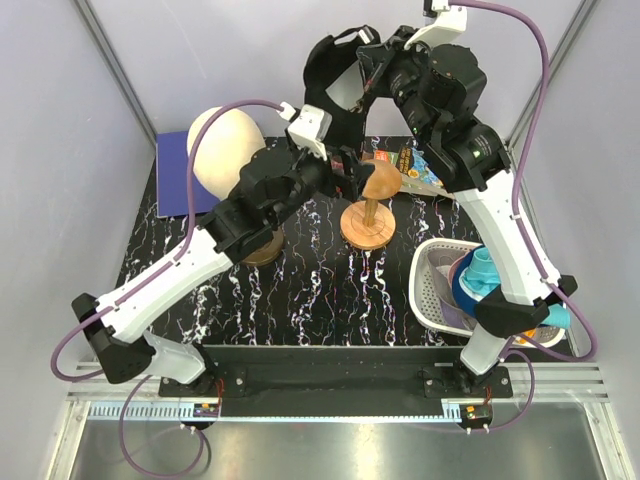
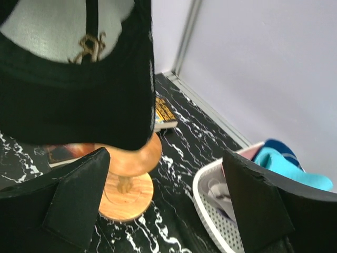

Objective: Stack the hats

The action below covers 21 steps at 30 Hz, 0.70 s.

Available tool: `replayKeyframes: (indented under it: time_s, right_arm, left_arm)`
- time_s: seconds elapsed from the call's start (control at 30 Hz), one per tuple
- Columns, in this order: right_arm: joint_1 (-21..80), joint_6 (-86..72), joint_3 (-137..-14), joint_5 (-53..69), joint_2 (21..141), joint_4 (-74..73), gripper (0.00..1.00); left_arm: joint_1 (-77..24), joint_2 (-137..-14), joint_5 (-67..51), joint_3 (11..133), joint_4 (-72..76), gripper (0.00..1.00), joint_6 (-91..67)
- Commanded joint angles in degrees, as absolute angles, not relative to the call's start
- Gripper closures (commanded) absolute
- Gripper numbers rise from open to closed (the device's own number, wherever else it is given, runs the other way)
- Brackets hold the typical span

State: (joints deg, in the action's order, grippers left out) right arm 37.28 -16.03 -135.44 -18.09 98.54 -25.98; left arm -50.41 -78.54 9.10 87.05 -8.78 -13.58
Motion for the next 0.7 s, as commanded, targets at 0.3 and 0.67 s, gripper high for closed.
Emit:
replayKeyframes:
  time_s: [0.3, 0.67]
  right_arm:
    - [41.13, -15.55, -139.31, -20.3, 99.84, -23.91, 1.0]
    - [42.01, -14.5, -140.54, -21.36, 100.37, -23.91, 1.0]
  left_arm:
    - [-50.54, -87.18, 16.6, 98.26, -6.67, 0.12, -15.12]
    - [-50.54, -88.68, 22.66, 97.56, -8.96, 0.57, -12.66]
